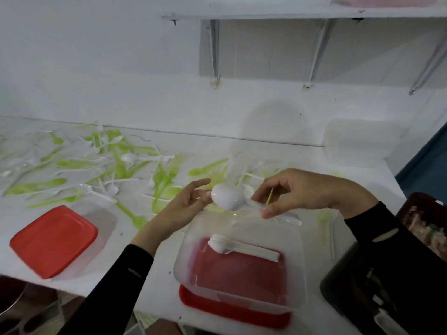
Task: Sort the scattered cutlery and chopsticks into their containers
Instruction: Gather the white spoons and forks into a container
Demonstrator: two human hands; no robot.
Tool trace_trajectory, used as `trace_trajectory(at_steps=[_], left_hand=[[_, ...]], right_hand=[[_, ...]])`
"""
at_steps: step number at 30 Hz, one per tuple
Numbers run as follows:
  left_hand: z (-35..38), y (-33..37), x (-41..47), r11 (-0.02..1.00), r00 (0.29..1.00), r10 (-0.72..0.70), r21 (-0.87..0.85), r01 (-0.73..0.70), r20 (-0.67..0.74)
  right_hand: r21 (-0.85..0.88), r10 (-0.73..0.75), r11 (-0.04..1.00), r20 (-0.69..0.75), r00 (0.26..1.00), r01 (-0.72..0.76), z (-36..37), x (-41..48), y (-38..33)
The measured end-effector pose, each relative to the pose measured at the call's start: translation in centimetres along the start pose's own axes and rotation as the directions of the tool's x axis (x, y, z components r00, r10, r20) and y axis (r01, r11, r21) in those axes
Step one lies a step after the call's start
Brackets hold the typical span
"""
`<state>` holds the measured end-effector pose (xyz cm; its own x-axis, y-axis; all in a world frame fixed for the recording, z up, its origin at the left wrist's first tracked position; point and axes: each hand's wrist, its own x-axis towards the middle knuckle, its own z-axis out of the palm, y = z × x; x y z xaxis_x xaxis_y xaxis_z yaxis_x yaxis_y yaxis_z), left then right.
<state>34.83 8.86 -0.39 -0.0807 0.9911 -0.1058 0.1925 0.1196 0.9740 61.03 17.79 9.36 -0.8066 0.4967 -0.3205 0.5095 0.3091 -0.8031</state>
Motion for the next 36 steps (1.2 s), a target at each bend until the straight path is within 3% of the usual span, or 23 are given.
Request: trace_trajectory(at_steps=[4, 7, 10, 18, 27, 31, 36], left_hand=[[0.7, -1.5, -1.5, 0.997, 0.997, -0.071, -0.017, 0.072, 0.039], [1.0, -2.3, -1.8, 0.995, 0.995, -0.103, -0.014, 0.103, 0.006], [1.2, -2.5, -1.8, 0.985, 0.989, -0.137, -0.112, 0.130, -0.063], [1.8, -3.0, -1.9, 0.937, 0.969, -0.211, -0.310, 0.163, -0.128], [1.7, -3.1, -1.7, 0.912, 0.968, -0.234, -0.366, 0.188, -0.087], [1.8, -3.0, -1.6, 0.905, 0.969, -0.234, -0.381, 0.188, -0.079], [1.9, -3.1, -1.6, 0.899, 0.970, -0.234, -0.396, 0.188, -0.071]], right_hand=[[-0.253, 0.069, 0.967, 0.234, 0.970, -0.007, 5.2, 1.8, 0.4], [-0.487, 0.071, 0.873, 0.152, 0.986, 0.012, 9.6, 3.6, 2.5], [-0.614, 0.077, 0.788, 0.040, 0.996, -0.036, 12.5, 4.0, 4.6], [-0.687, 0.058, 0.719, -0.089, 0.994, -0.103, 13.7, 3.9, 5.2], [-0.706, 0.147, 0.661, -0.211, 0.966, -0.255, 13.6, 4.3, 5.4], [-0.739, 0.221, 0.598, -0.221, 0.950, -0.311, 13.7, 4.2, 5.5], [-0.782, 0.197, 0.567, -0.175, 0.965, -0.258, 13.4, 3.9, 5.0]])
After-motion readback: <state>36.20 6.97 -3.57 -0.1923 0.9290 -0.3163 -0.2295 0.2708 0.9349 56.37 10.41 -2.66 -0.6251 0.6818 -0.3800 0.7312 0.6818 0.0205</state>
